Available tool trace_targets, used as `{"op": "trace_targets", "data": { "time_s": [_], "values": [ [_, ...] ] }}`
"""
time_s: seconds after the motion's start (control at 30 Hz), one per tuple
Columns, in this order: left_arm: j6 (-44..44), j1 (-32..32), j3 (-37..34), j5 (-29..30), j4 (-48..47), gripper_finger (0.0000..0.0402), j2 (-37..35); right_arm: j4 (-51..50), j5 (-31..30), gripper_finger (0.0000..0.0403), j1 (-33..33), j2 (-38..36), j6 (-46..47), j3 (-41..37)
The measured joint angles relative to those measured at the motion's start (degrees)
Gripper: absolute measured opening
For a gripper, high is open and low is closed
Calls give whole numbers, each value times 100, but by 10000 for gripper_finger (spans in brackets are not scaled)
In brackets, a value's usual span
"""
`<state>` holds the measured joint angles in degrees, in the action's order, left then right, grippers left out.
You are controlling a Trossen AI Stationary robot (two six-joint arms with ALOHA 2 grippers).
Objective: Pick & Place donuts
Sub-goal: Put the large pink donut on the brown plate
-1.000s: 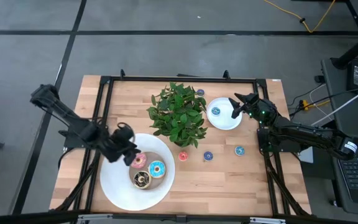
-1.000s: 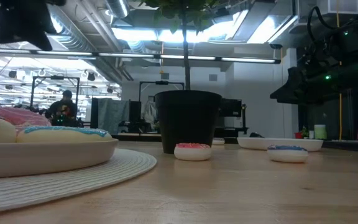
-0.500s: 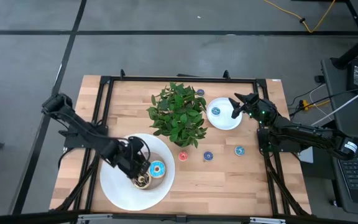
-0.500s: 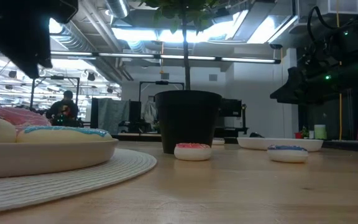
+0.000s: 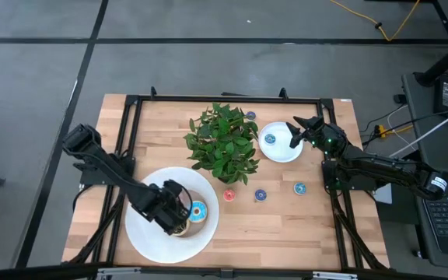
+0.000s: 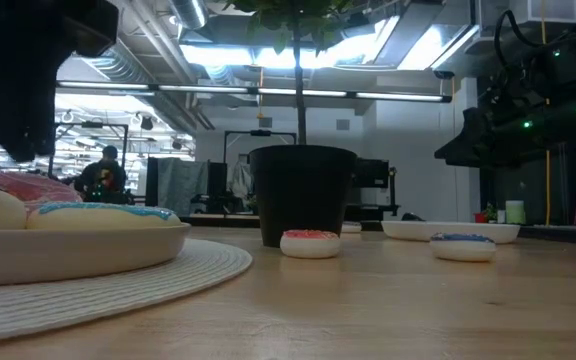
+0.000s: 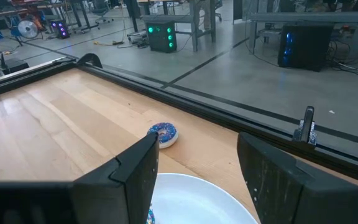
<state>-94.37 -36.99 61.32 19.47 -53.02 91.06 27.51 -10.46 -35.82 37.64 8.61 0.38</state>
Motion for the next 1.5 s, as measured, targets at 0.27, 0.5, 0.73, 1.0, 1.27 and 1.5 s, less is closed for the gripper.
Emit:
{"op": "trace_targets", "data": {
  "time_s": [0.27,0.5,0.73,1.0,1.27,1.5],
  "values": [
    [0,0,0,-9,53,148,368,0,0,218,0,1,4,-2],
    [13,0,0,-27,53,148,702,0,0,218,1,-1,1,-2],
    [78,25,0,35,74,136,768,-2,0,218,1,-1,7,-2],
    [168,37,0,53,182,56,766,-2,0,218,0,-1,1,-2],
    [210,37,0,100,182,3,766,-1,0,218,1,-1,5,0],
    [199,39,181,100,20,2,745,-2,0,218,-1,0,-1,-1]
  ]
}}
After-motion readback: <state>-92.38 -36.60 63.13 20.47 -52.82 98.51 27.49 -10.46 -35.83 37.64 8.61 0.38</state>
